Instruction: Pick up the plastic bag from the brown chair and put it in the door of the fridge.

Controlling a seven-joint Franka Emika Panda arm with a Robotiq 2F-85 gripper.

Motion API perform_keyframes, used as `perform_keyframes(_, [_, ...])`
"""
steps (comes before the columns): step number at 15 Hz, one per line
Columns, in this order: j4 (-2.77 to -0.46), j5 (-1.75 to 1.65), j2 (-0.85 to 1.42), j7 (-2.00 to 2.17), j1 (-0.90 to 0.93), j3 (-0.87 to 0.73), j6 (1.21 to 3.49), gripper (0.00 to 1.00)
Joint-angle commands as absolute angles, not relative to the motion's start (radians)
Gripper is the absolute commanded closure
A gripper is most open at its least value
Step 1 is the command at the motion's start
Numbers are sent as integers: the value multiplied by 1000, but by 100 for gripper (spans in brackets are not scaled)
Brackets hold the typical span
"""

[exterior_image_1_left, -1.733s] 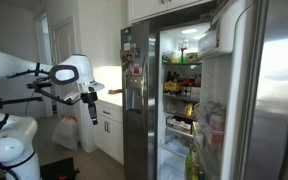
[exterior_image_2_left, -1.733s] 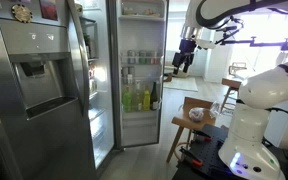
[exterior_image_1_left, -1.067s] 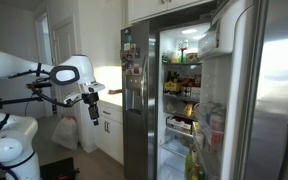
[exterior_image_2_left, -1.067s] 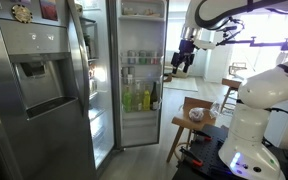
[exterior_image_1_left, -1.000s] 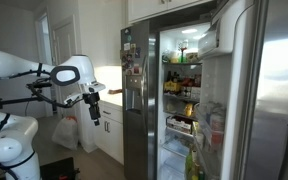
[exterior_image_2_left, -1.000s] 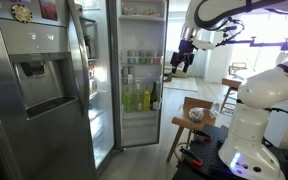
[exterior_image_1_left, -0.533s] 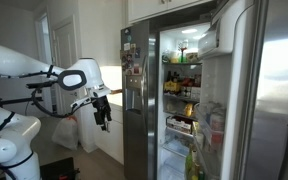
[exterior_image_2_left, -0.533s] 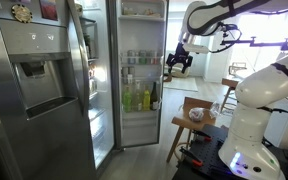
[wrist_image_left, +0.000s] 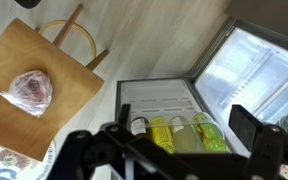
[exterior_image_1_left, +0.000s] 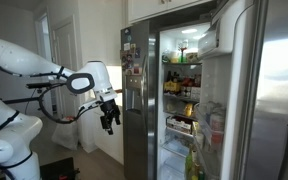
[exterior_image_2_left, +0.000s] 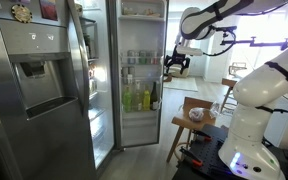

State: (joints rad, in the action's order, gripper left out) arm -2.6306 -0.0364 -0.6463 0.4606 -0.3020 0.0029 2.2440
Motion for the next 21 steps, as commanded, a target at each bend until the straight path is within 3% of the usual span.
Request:
perform_keyframes(1, [-2577, -66, -569, 516, -342, 14, 2285, 0])
perform_keyframes(12, [-2454, -228, -328, 668, -463, -50, 2372, 0])
perform_keyframes(21, [-2404, -422, -116, 852, -493, -203, 2527, 0])
